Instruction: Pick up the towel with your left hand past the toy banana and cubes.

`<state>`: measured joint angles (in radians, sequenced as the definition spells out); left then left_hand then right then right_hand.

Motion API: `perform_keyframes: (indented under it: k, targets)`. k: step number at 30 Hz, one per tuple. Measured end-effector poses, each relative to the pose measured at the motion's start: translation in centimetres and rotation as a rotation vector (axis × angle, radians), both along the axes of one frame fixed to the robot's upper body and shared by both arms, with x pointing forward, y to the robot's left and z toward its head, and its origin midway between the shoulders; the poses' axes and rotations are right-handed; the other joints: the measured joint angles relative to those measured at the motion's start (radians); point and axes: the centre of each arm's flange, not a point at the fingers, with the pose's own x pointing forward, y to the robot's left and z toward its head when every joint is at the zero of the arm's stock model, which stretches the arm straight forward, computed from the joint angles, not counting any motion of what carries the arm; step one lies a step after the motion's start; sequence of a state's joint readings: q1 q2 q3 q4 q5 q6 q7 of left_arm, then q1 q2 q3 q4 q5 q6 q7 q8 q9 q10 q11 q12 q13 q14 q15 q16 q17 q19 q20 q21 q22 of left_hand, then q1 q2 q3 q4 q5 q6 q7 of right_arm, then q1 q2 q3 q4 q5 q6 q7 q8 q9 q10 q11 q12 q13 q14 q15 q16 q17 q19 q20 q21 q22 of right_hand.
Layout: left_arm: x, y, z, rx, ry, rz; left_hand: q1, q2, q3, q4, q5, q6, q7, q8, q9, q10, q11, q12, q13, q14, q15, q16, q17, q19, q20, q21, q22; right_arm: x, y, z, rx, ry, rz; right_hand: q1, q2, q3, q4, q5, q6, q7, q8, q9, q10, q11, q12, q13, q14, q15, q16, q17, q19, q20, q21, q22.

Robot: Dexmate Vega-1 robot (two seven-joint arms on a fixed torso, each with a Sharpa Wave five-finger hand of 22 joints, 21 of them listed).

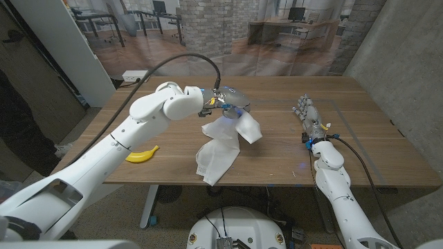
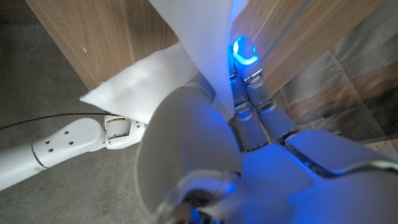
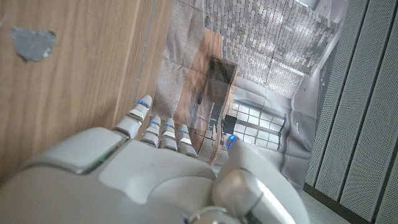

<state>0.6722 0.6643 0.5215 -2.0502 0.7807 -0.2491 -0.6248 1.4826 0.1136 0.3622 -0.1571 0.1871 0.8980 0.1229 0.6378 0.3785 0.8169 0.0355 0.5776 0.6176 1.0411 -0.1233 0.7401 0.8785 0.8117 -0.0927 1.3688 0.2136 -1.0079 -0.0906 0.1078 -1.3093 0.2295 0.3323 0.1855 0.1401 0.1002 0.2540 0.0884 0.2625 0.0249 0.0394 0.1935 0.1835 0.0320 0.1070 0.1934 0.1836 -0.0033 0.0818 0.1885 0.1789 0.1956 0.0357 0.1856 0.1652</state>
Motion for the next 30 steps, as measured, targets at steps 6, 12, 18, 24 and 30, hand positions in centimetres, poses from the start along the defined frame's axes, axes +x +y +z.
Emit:
perform_keyframes:
  k: [6,12,18,24,30]
  targets:
    - [-0.4,0.0,0.6,-0.032,-0.01,-0.024,0.0,0.0,-0.001,0.001,-0.001,-0.004,0.004,0.0,0.0,0.0,0.0,-0.003,0.001,0.0,0.0,0.001,0.009,-0.002,-0.002,0.008,0.0,0.0,0.0,0.0,0.0,-0.002,0.001,0.0,0.0,0.0,0.0,0.0,0.0,0.0,0.0,0.0,0.0,0.0,0.0,0.0,0.0,0.0,0.0,0.0,0.0,0.0,0.0,0.0]
    - [-0.8,0.1,1.1,-0.06,-0.019,-0.041,0.0,0.0,0.002,0.004,-0.002,-0.004,0.004,0.0,0.0,0.0,0.0,-0.003,0.002,-0.002,0.001,0.001,0.018,-0.002,-0.002,0.016,-0.001,-0.1,0.0,0.1,0.001,-0.006,0.002,0.0,0.0,0.0,0.0,0.0,0.0,0.0,0.0,0.0,0.0,0.0,0.0,0.0,0.0,0.0,0.0,0.0,0.0,0.0,0.0,0.0]
    - [-1.3,0.1,1.7,-0.102,-0.033,-0.072,0.0,0.0,0.003,0.006,0.004,-0.004,0.004,0.0,0.0,0.0,0.0,-0.007,0.014,-0.001,0.001,0.005,0.027,-0.002,-0.001,0.022,-0.005,-0.3,-0.1,0.1,0.002,-0.009,0.001,0.0,0.0,0.0,0.0,0.0,0.0,0.0,0.0,0.0,0.0,0.0,0.0,0.0,0.0,0.0,0.0,0.0,0.0,0.0,0.0,0.0]
    - [-1.7,0.1,2.1,-0.131,-0.045,-0.093,0.004,-0.004,0.005,0.004,0.004,-0.009,0.005,0.008,0.005,0.0,0.0,-0.009,0.015,-0.002,0.0,0.007,0.032,-0.009,0.002,0.026,-0.005,-0.5,-0.1,0.0,0.003,-0.011,0.001,0.0,0.0,0.0,0.0,0.0,0.0,0.0,0.0,0.0,0.0,0.0,0.0,0.0,0.0,0.0,0.0,0.0,0.0,0.0,0.0,0.0]
    - [-2.2,0.3,2.5,-0.171,-0.055,-0.116,0.004,-0.004,0.007,0.004,0.004,-0.009,0.005,0.008,0.014,0.0,0.0,-0.011,0.016,-0.002,0.0,0.007,0.041,-0.01,0.0,0.032,-0.009,-0.6,-0.1,0.0,0.002,-0.013,0.003,0.0,0.0,0.0,0.0,0.0,0.0,0.0,0.0,0.0,0.0,0.0,0.0,0.0,0.0,0.0,0.0,0.0,0.0,0.0,0.0,0.0]
